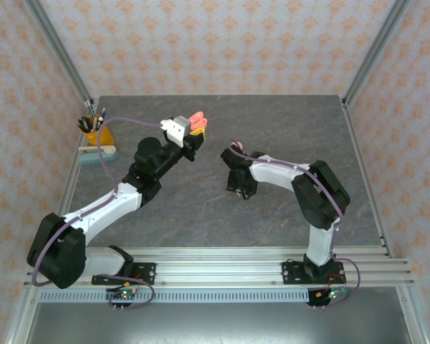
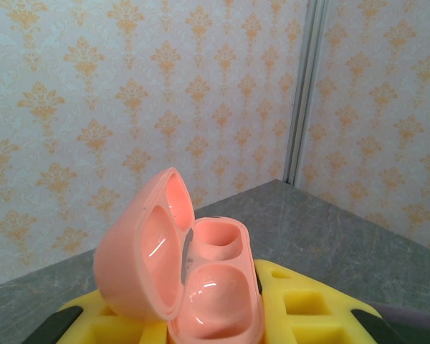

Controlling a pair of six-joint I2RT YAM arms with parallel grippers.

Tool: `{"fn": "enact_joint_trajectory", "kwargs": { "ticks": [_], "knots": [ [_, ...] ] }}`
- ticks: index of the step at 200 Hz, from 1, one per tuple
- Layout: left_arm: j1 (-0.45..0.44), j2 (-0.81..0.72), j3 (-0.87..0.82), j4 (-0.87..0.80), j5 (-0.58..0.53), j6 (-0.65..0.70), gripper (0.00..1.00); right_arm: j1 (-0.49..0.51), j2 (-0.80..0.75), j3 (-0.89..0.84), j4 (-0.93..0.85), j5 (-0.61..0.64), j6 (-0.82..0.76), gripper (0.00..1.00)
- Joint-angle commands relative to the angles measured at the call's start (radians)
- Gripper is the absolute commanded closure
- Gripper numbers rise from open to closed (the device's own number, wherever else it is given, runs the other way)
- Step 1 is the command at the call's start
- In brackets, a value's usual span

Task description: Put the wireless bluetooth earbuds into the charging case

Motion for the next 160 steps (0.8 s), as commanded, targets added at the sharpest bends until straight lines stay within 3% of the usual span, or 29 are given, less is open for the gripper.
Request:
{"fn": "enact_joint_trajectory", "kwargs": {
  "ticks": [1,46,160],
  "knots": [
    [-0.003,0.012,0.033,0.021,0.001,0.027,1.00,0.015,0.035,0.030,-0.052,0.013,-0.016,0.52],
    [-0.004,0.015,0.037,0.022,0.000,0.032,1.00,0.021,0.052,0.042,-0.062,0.014,-0.015,0.53],
    [-0.004,0.006,0.032,0.022,0.000,0.034,1.00,0.021,0.035,0.037,-0.068,0.027,-0.002,0.68]
  ]
}}
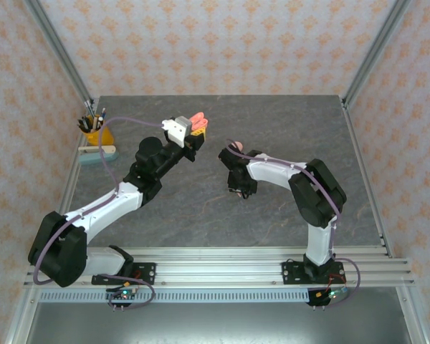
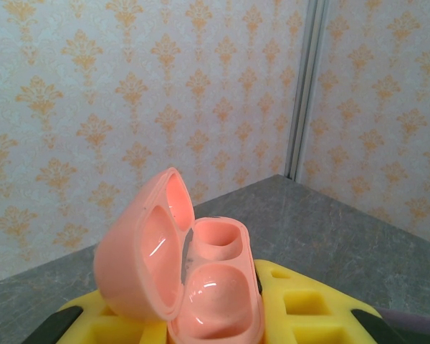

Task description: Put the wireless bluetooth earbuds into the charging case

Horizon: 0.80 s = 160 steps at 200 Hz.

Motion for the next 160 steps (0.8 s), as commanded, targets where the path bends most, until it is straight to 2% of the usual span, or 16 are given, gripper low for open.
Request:
{"fn": "enact_joint_trajectory", "kwargs": {
  "ticks": [1,79,160],
  "knots": [
    [-0.004,-0.007,0.030,0.023,0.000,0.026,1.00,0.013,0.008,-0.001,-0.008,-0.007,0.007,0.68],
    [-0.004,-0.008,0.028,0.024,-0.002,0.023,1.00,0.013,-0.069,-0.018,0.011,0.023,0.036,0.73],
    [-0.003,-0.008,0.032,0.018,0.018,0.042,1.00,0.007,-0.319,-0.031,0.051,0.124,0.063,0.74]
  ]
}}
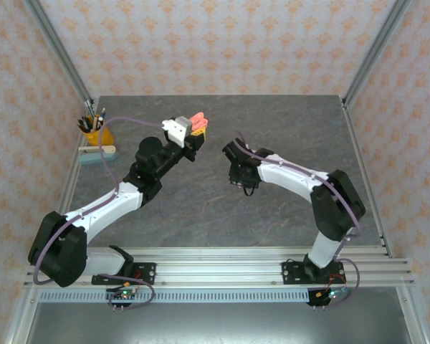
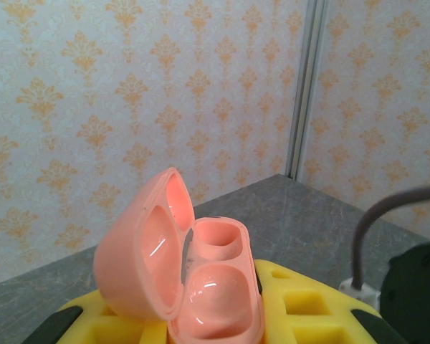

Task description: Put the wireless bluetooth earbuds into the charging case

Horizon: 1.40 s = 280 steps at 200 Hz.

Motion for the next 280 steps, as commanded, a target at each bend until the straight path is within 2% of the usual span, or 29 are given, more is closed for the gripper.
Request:
{"fn": "enact_joint_trajectory", "kwargs": {
  "ticks": [1,27,65,105,133,167,212,280],
  "knots": [
    [-0.004,-0.008,0.033,0.018,0.018,0.031,1.00,-0.002,-0.112,-0.003,0.024,0.074,0.015,0.74],
    [-0.003,-0.010,0.034,0.031,0.057,0.041,1.00,-0.013,-0.241,0.027,0.058,0.102,-0.015,0.73],
    [-0.004,0.000,0.056,0.042,0.178,0.046,1.00,-0.023,-0.389,0.124,0.141,0.136,-0.111,0.73],
    [-0.025,0.017,0.102,0.040,0.217,0.080,1.00,-0.026,-0.447,0.205,0.312,0.047,-0.207,0.72],
    [-0.039,0.040,0.162,-0.005,0.225,0.131,1.00,-0.026,-0.457,0.207,0.473,-0.061,-0.248,0.72],
    [-0.049,0.074,0.225,0.005,0.202,0.129,1.00,-0.026,-0.455,0.166,0.663,-0.160,-0.252,0.72],
    [-0.058,0.095,0.262,0.017,0.176,0.121,1.00,-0.025,-0.429,0.115,0.813,-0.202,-0.198,0.72],
    [-0.061,0.103,0.298,0.009,0.172,0.107,1.00,0.002,-0.370,0.077,0.901,-0.234,-0.153,0.73]
  ]
}}
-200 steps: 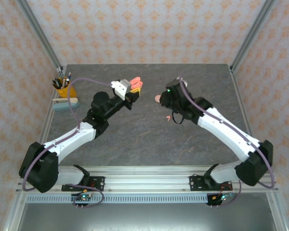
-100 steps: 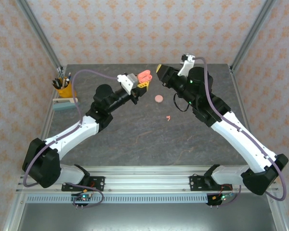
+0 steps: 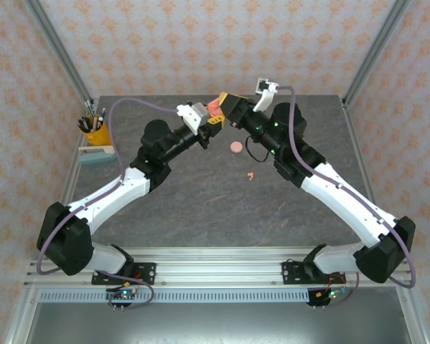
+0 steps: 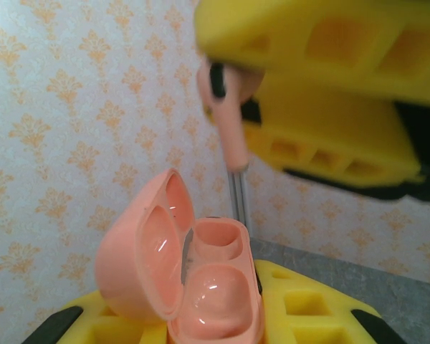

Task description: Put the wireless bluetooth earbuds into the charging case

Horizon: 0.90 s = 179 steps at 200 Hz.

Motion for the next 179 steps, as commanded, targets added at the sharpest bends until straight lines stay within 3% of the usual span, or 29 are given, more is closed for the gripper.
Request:
{"fn": "enact_joint_trajectory", "kwargs": {
  "ticks": [1,179],
  "knots": [
    [-0.007,0.005,0.040,0.017,-0.011,-0.004,1.00,0.015,0.008,-0.010,0.088,-0.030,0.023,0.73],
    [-0.007,0.010,0.048,0.046,-0.021,-0.053,1.00,0.043,0.024,-0.102,0.105,0.022,0.018,0.75]
  ]
}}
